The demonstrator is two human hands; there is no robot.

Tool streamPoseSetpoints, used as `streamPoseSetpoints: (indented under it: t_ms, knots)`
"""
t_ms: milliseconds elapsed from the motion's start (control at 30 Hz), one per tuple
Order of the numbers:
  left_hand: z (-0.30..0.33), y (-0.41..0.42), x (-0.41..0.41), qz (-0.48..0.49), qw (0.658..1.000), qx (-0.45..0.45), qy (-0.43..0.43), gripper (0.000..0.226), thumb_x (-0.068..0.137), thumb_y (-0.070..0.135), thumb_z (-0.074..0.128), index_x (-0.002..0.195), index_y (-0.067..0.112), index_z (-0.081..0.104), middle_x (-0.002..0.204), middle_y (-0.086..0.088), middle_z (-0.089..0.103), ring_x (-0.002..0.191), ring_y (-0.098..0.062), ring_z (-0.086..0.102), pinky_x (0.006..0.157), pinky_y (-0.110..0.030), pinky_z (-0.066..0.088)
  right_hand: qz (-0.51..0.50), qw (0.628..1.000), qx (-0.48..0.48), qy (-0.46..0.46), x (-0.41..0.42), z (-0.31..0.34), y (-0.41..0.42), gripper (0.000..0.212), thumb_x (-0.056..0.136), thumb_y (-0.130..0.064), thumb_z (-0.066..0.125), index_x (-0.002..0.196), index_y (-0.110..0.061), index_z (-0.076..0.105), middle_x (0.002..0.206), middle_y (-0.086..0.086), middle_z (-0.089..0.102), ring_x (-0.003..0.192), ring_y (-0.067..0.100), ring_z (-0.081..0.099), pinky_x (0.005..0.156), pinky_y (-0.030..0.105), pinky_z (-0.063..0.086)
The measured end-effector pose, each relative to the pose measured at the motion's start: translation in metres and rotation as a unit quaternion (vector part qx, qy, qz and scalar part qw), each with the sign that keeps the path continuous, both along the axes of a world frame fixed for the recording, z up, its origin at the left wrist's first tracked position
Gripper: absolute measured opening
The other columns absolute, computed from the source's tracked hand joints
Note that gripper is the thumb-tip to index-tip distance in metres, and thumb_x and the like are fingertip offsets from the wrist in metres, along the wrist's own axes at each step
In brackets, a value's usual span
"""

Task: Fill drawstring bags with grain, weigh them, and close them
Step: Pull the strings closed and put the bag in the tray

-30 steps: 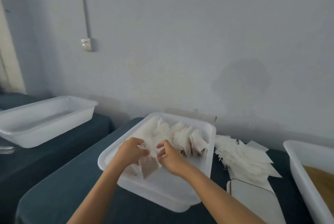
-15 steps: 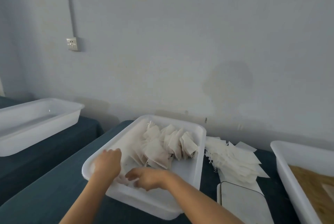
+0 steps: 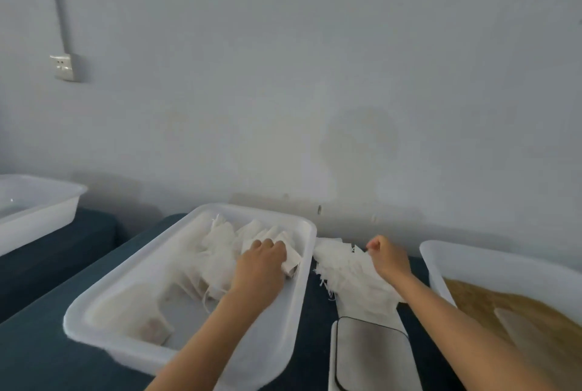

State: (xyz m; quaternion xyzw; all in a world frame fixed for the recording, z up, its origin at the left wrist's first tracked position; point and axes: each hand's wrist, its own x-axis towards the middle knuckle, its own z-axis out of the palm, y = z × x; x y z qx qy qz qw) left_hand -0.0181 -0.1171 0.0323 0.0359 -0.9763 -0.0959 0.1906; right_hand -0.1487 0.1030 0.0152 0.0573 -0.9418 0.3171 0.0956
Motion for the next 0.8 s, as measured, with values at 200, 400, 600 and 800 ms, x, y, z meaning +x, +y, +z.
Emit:
streamPoseSetpoints:
  t_ms: [200, 400, 600, 800]
  knots:
    - [-0.008, 0.028, -0.015, -0.046, 0.999, -0.007, 0.019, 0.023, 0.093, 0.015, 0.042, 0.114, 0.018, 0.050, 0.116, 0.003, 0.055, 0.106, -0.014, 0.047, 0.083, -0.021, 0.039, 0.025, 0.989, 0.101, -0.108, -0.019, -0.033, 0.014, 0.038, 0.089, -0.029, 0.062, 0.118, -0.009, 0.049, 0.117, 0.003, 0.054, 0.110, 0.021, 0.053, 0.080, 0.026, 0.039]
    - [-0.009, 0.038, -0.019, -0.056, 0.998, -0.020, 0.004, 0.023, 0.096, 0.020, 0.040, 0.117, 0.018, 0.048, 0.119, 0.003, 0.053, 0.110, -0.016, 0.046, 0.087, -0.024, 0.042, 0.013, 0.986, 0.156, -0.063, -0.023, -0.041, 0.014, 0.011, 0.094, -0.025, 0.051, 0.089, -0.016, 0.053, 0.106, 0.001, 0.063, 0.096, 0.020, 0.058, 0.072, 0.027, 0.042]
    - [-0.009, 0.040, -0.017, -0.059, 0.998, -0.021, -0.005, 0.022, 0.097, 0.022, 0.040, 0.117, 0.019, 0.048, 0.119, 0.004, 0.053, 0.109, -0.014, 0.046, 0.087, -0.024, 0.042, 0.000, 0.992, 0.126, -0.023, -0.020, -0.036, 0.020, 0.019, 0.090, -0.006, 0.039, 0.082, -0.015, 0.054, 0.095, 0.002, 0.064, 0.081, 0.018, 0.055, 0.064, 0.025, 0.039]
    - [-0.007, 0.044, -0.018, -0.064, 0.998, -0.001, 0.015, 0.022, 0.098, 0.023, 0.040, 0.118, 0.023, 0.049, 0.120, 0.008, 0.052, 0.108, -0.010, 0.046, 0.086, -0.019, 0.039, 0.014, 0.991, 0.103, -0.081, -0.019, -0.038, 0.014, 0.026, 0.091, -0.042, 0.052, 0.098, -0.017, 0.051, 0.099, -0.002, 0.059, 0.085, 0.015, 0.049, 0.068, 0.026, 0.035]
